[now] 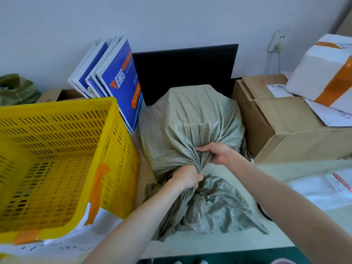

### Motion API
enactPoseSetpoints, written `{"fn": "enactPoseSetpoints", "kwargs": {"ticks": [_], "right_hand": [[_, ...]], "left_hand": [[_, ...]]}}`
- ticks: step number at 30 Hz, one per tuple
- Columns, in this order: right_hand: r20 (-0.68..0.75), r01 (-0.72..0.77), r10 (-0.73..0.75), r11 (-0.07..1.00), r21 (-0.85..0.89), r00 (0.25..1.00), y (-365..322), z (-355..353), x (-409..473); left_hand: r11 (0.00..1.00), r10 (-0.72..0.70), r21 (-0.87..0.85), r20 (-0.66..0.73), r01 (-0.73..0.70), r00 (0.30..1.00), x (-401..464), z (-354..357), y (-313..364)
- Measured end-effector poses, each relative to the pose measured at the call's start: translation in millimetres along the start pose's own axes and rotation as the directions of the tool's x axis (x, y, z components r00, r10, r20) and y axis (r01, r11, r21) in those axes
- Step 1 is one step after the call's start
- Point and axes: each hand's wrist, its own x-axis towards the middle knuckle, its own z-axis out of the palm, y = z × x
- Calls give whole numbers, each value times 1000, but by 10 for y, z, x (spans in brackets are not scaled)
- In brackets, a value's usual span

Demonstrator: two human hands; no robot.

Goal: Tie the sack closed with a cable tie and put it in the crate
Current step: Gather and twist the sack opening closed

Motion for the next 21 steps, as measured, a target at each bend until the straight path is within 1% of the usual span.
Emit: {"fn": "enactPoseSetpoints", "kwargs": {"ticks": [1, 2, 3, 4, 5, 6, 9, 11, 14, 16, 19, 21], "right_hand": [[-18, -2, 2, 1000, -8, 1000, -6, -19, 35], [-34, -11, 10, 1000, -23, 999, -15, -39, 60], [-47, -22, 20, 999, -40, 999, -20, -59, 80], [-57, -31, 28, 998, -60, 998, -26, -80, 89], [-59, -39, 34, 996, -78, 998, -34, -98, 93], [-60, -44, 38, 995, -95, 997, -41, -116, 90], [-48, -35, 30, 993, -110, 998, -38, -152, 75], [-35, -20, 16, 996, -91, 999, -29, -150, 63], [-29, -4, 2, 997, -76, 1000, -4, -157, 69], [-35, 3, -6, 997, -80, 999, 13, -179, 88], [-65, 21, -26, 997, -78, 998, 34, -188, 86], [-89, 49, -55, 997, -66, 995, 67, -171, 86]], "left_hand": [[998, 21, -54, 42, -19, 999, 24, -23, 3], [987, 27, -162, 124, -7, 992, 25, -63, 15], [951, 12, -302, 235, 61, 972, 21, -121, 25], [878, -5, -443, 366, 179, 931, 30, -169, 14], [777, -2, -554, 474, 300, 881, 58, -200, -17], [683, 19, -635, 511, 362, 859, 72, -225, -58], [444, 64, -796, 486, 411, 871, 158, -223, -179], [353, 66, -839, 464, 414, 883, 167, -211, -181], [248, 47, -889, 407, 384, 912, 114, -148, -152], [132, 31, -928, 356, 349, 934, 8, -74, -231], [-103, 76, -930, 346, 353, 935, -154, -7, -461], [-181, 108, -912, 353, 368, 929, -144, -72, -567]]}}
